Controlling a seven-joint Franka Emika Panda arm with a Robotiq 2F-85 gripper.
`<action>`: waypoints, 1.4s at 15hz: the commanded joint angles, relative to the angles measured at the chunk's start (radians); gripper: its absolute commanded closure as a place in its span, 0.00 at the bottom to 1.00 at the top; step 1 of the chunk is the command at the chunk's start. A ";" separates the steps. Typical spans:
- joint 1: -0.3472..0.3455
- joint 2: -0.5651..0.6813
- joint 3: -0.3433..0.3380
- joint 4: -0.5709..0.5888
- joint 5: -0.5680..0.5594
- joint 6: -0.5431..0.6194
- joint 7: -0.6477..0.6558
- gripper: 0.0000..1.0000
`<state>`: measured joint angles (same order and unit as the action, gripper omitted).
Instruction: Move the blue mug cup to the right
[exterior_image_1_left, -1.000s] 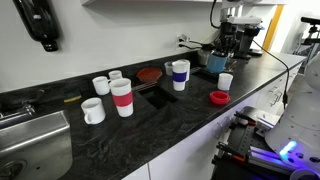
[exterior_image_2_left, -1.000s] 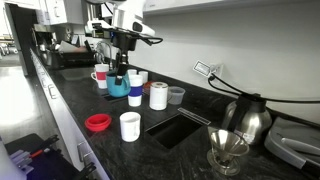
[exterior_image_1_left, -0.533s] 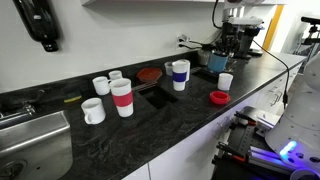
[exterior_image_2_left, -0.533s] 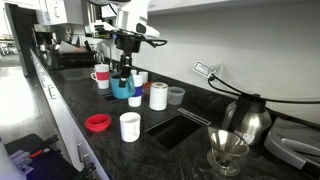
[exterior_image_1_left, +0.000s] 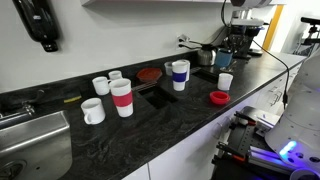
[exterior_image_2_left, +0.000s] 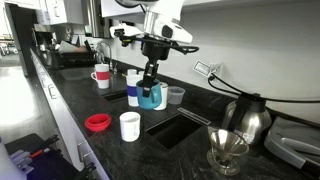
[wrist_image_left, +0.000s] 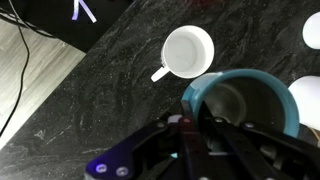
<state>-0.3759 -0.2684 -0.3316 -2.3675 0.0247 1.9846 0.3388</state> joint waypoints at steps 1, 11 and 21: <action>-0.006 0.004 0.007 0.001 0.002 -0.003 -0.002 0.89; -0.051 0.070 -0.038 0.032 0.019 0.057 0.087 0.97; -0.084 0.238 -0.100 0.022 0.006 0.167 0.221 0.97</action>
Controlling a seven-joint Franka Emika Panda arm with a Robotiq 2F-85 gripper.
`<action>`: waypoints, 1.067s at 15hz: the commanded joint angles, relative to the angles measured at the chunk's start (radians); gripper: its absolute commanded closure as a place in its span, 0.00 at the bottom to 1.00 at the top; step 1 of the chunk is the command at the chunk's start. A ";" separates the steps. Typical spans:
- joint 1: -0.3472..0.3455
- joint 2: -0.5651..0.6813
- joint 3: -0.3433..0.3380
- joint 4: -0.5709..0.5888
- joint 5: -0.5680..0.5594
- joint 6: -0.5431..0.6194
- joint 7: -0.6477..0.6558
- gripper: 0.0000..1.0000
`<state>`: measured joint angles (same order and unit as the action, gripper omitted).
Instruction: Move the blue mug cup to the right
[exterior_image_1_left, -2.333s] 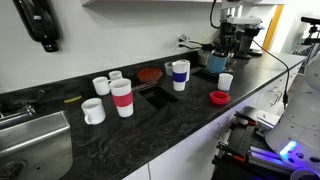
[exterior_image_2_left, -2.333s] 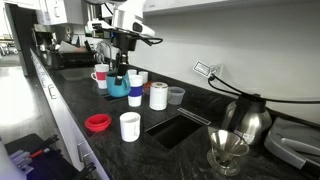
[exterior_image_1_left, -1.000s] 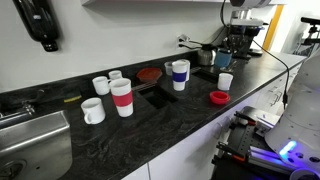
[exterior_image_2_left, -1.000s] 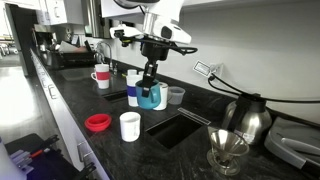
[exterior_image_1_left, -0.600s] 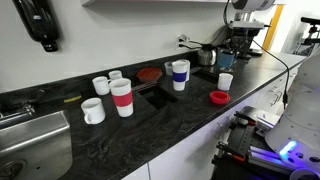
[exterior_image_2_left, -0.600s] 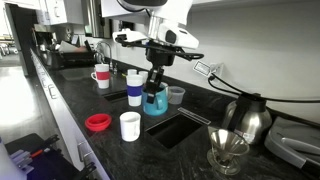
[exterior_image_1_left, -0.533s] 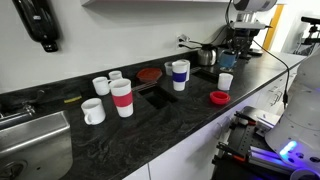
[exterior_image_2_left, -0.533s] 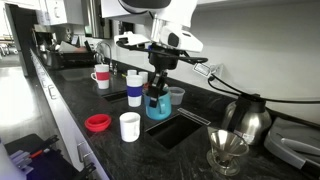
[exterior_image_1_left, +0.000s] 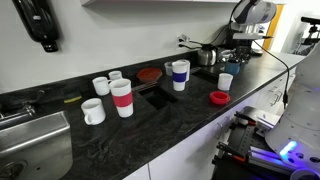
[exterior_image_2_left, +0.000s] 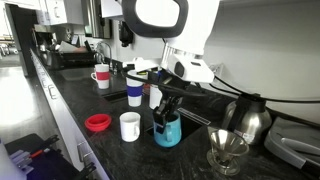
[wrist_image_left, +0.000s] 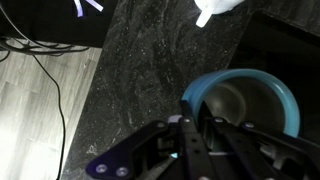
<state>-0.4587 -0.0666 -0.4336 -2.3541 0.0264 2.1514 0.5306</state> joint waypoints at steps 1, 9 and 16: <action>0.000 0.050 0.000 0.003 -0.002 0.002 0.037 0.97; 0.012 0.097 -0.007 -0.008 -0.005 0.002 0.039 0.64; 0.018 0.028 -0.002 -0.016 0.001 -0.014 0.022 0.21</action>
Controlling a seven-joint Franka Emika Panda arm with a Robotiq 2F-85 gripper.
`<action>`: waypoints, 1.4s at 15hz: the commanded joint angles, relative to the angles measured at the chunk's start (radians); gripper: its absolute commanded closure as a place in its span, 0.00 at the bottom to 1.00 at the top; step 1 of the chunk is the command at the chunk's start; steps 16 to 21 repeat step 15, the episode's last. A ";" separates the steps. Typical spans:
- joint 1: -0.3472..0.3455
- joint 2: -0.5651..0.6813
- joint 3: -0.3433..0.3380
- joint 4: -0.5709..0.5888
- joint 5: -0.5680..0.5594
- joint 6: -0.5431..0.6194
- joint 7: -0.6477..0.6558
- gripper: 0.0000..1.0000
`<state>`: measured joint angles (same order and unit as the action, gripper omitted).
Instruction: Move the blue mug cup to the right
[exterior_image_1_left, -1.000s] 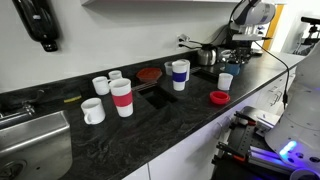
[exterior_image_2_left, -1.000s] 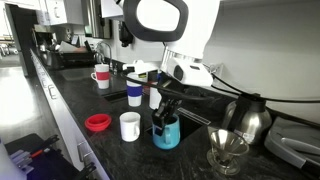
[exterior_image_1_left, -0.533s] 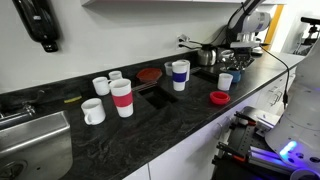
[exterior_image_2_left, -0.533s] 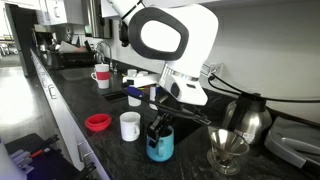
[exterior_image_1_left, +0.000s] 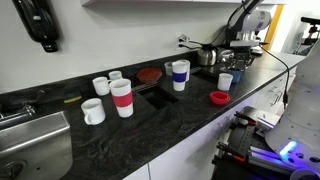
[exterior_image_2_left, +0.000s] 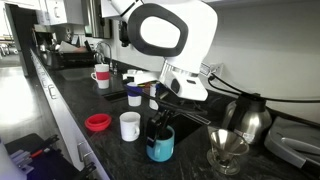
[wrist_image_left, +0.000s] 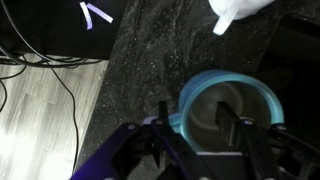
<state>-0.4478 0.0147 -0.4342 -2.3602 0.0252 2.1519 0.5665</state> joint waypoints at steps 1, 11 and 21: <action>0.009 -0.076 0.003 -0.012 -0.001 -0.021 -0.021 0.16; 0.016 -0.210 0.053 -0.006 0.001 -0.124 -0.058 0.00; 0.017 -0.196 0.053 -0.004 0.001 -0.119 -0.058 0.00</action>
